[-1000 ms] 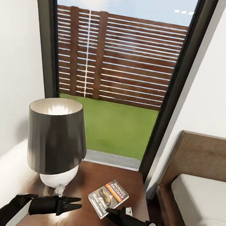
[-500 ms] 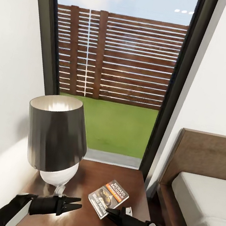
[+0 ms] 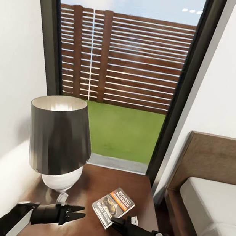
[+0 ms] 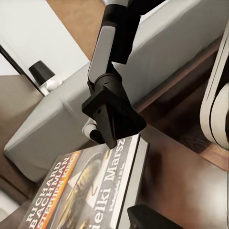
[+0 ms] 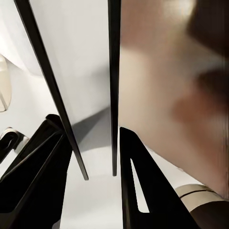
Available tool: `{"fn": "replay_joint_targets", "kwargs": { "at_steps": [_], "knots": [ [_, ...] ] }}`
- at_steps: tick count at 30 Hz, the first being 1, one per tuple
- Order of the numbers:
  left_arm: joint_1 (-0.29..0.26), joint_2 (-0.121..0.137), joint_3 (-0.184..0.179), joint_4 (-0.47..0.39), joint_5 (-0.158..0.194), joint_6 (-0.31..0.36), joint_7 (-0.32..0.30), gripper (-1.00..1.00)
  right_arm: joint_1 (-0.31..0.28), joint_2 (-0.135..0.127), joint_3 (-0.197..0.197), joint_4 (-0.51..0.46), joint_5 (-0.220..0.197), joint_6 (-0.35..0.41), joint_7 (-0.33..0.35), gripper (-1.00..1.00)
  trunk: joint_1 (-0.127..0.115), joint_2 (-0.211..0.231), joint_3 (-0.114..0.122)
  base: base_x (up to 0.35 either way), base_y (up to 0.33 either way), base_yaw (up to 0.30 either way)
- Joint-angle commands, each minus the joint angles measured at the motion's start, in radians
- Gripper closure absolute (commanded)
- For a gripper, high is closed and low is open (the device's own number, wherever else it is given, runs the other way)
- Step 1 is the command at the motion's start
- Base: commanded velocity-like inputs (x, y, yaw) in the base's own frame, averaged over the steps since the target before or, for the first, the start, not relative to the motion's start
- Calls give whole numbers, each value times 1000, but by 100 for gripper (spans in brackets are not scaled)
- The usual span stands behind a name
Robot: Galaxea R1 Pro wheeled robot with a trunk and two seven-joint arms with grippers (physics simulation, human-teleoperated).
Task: In the bedroom, move the book from the bed onto either nightstand, and place the two sandals side by side next to the bed.
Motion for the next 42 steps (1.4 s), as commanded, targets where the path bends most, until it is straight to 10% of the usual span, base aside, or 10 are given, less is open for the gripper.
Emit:
{"fn": "replay_joint_targets", "kwargs": {
  "at_steps": [1,42],
  "knots": [
    [-1,1,-4,0,10,10,0,-100,-1,-1,4,0,-1,1,6,100,0,-1,-5,0,0,0],
    [0,1,-4,0,10,10,0,-100,-1,-1,4,0,-1,1,6,100,6,-4,-55,0,0,0]
  ]
}}
